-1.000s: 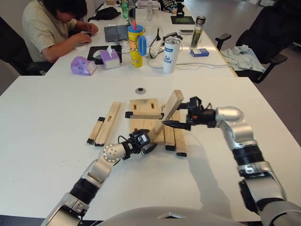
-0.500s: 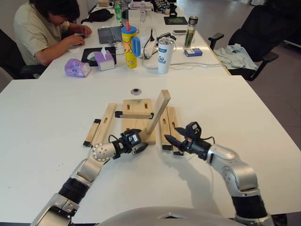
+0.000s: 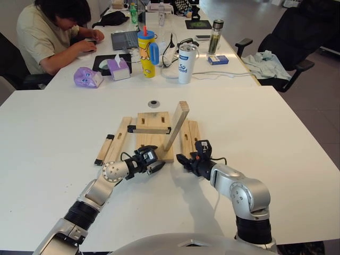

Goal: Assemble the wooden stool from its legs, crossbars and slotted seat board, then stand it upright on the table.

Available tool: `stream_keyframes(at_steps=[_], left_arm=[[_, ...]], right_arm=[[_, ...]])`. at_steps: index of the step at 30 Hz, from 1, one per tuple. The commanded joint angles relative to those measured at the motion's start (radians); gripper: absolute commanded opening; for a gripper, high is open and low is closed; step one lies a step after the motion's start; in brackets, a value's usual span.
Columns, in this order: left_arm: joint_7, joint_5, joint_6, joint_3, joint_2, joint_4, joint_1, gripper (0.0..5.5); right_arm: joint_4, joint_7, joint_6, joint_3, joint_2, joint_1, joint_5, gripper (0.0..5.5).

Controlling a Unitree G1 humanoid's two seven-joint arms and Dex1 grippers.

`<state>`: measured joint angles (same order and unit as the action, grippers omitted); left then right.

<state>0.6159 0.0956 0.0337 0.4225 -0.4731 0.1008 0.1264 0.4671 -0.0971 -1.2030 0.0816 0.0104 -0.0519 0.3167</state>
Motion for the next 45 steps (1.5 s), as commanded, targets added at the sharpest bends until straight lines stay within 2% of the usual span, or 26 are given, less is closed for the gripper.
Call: stream_keyframes(at_steps=[1, 11, 22, 27, 31, 40, 43, 45], left_arm=[[0.017, 0.092, 0.153, 0.066, -0.035, 0.138, -0.102, 3.65], [-0.019, 0.087, 0.165, 0.08, 0.007, 0.127, -0.124, 3.65], [-0.026, 0.122, 0.178, 0.137, 0.053, 0.126, -0.081, 3.65], [-0.058, 0.151, 0.18, 0.135, 0.059, 0.099, -0.065, 3.65], [-0.092, 0.156, 0.1, 0.11, 0.05, 0.056, -0.059, 3.65], [-0.102, 0.176, -0.017, 0.048, -0.024, -0.046, -0.074, 3.65], [-0.032, 0.114, 0.0, 0.017, -0.058, -0.184, -0.108, 3.65], [0.034, 0.033, 0.062, -0.01, -0.074, -0.29, -0.129, 3.65]], right_arm=[[-0.032, 0.052, -0.055, 0.01, 0.048, -0.028, -0.063, 3.34], [-0.065, 0.02, -0.085, 0.004, 0.083, -0.051, -0.05, 3.34], [-0.361, 0.06, 0.125, 0.12, 0.085, -0.133, -0.19, 3.34], [-0.39, 0.031, 0.183, 0.139, 0.109, -0.124, -0.214, 2.62], [-0.387, 0.038, 0.244, 0.098, 0.091, -0.127, -0.208, 2.08], [-0.264, 0.064, 0.507, -0.085, 0.029, -0.156, -0.15, 2.06], [-0.275, 0.004, 0.616, -0.163, 0.007, -0.178, -0.064, 2.06], [-0.256, -0.077, 0.615, -0.22, 0.001, -0.192, 0.053, 2.06]])
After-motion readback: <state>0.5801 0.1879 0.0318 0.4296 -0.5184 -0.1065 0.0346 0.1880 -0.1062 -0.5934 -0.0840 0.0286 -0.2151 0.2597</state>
